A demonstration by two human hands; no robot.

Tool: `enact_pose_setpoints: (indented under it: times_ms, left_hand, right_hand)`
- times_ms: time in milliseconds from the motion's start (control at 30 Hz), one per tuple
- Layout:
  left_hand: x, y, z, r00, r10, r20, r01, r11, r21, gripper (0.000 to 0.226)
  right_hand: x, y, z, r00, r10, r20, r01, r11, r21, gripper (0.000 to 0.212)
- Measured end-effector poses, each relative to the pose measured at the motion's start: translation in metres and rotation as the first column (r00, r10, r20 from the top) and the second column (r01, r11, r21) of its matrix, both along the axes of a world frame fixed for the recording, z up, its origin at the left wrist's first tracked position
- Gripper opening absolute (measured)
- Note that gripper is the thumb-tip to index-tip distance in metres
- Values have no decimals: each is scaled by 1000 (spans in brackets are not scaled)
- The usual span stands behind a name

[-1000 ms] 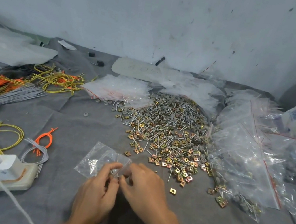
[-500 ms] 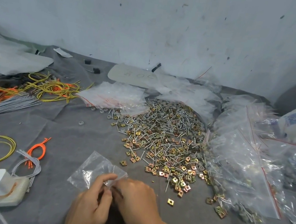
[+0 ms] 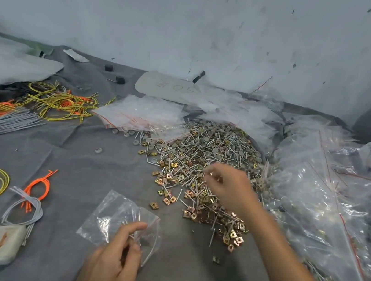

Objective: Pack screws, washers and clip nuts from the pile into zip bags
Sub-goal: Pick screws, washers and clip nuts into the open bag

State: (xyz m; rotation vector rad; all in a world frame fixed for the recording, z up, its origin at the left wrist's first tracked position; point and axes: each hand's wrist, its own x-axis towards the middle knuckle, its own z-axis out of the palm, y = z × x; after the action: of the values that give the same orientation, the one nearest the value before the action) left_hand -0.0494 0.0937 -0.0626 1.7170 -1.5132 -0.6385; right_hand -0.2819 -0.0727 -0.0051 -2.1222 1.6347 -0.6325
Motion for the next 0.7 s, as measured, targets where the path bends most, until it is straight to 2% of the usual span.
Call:
enact_pose_setpoints:
  times_ms: [133,300,400,533,600,700]
  left_hand:
    - [-2,0,-1,1000,13,-22,-13,1000,10,49]
    - [-4,-1,-3,998,67,18,-66,997,-41,48]
    - [-5,-2,0,996,90,-13,-90,994,-61,36]
    - [-5,-2,4,993,115,-12,-116,992,-54,44]
    - [-6,-1,7,992,123,0,-123,991,-46,47]
    - [-8,0,9,992,126,13,-125,991,-48,48]
  right_hand:
    - [-9,-89,0,986,-118,-118,124,992,40,17]
    - [-7,-152,-15,944,-91,-317,112,993,48,32]
    - [-8,-165,-22,912,-42,-409,75,995,66,29]
    - [-12,-163,-20,873,-7,-487,52,996,79,11]
    - [-15,-159,-21,862,12,-507,46,994,102,13]
    - [-14,-151,-21,864,42,-503,23,992,122,28]
